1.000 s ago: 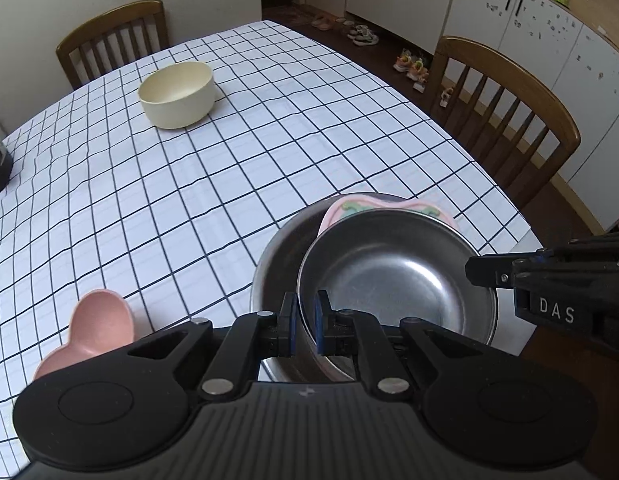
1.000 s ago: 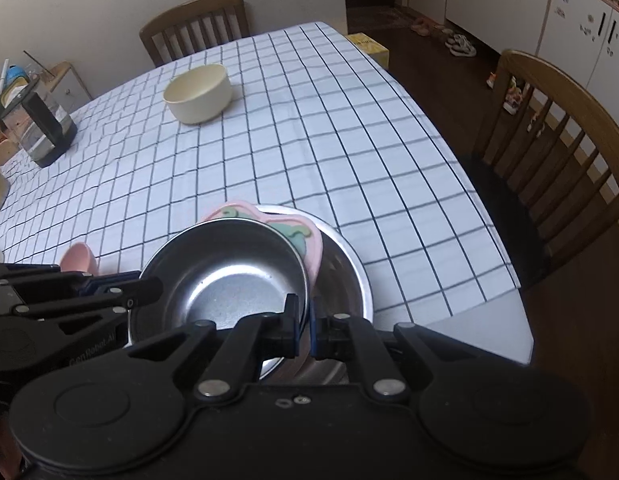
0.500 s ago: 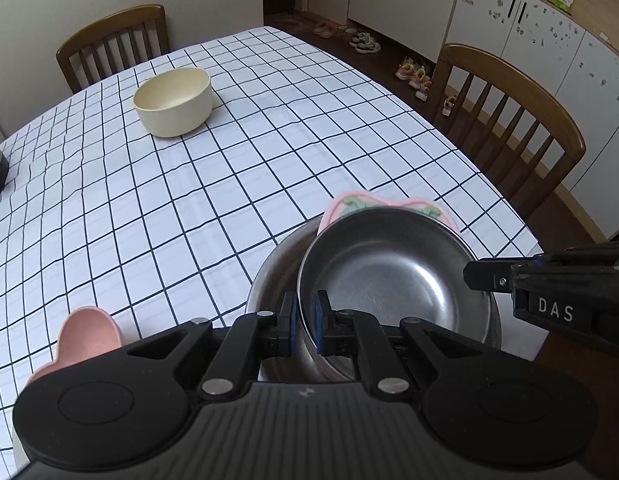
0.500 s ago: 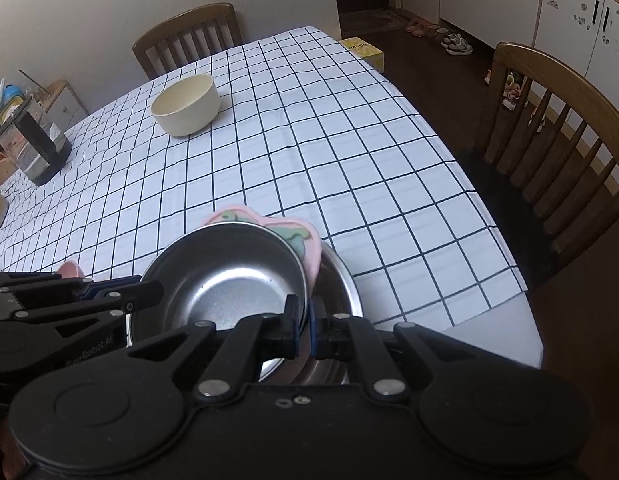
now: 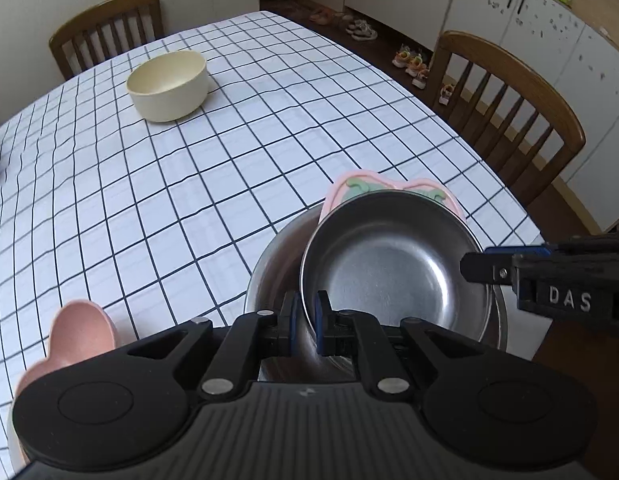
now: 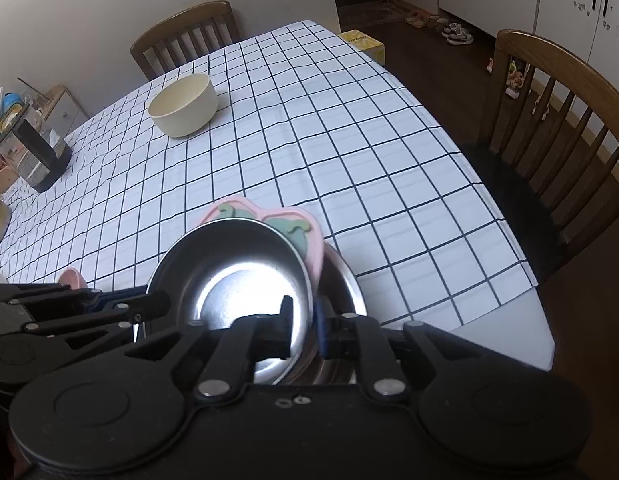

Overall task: Organize plates and bowls
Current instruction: 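Lower the pink pot into the steel bowl and open both grippers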

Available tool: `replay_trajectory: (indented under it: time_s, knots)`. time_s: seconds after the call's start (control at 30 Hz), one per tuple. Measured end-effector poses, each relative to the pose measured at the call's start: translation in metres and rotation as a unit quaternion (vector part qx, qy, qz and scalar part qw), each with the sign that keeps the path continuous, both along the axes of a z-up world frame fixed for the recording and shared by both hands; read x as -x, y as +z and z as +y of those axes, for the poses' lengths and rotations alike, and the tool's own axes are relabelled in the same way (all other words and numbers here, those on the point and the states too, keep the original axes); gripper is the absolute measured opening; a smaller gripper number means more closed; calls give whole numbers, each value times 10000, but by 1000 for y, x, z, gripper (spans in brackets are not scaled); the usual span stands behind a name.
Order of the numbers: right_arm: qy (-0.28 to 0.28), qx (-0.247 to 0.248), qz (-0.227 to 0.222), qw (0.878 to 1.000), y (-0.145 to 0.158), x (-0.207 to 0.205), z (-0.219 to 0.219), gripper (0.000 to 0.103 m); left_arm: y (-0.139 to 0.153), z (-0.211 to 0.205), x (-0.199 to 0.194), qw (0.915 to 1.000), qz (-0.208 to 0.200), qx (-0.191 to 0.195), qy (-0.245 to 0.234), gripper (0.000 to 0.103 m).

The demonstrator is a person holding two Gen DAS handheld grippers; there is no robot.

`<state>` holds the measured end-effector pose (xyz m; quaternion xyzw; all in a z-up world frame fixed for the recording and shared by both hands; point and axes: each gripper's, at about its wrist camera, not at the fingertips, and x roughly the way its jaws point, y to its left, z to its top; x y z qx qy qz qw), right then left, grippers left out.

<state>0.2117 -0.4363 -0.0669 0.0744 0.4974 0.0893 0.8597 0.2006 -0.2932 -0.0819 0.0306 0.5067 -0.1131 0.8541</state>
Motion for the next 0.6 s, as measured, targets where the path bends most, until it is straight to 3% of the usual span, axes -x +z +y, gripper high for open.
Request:
replay_trajectory:
  time_s: [0.17,0.33,0.6]
  knots:
    - [99,67,-40,9999,7,5,4,30,7,1,8,9999,-113,-7,-39,8]
    - [282,78,-183,9994,20,14,8,35,17,6,15,9997,-244,-45,3,8]
    - [541,73,-464,9974,45,26,17,51,43,30,20,9980,-425,332,316,10]
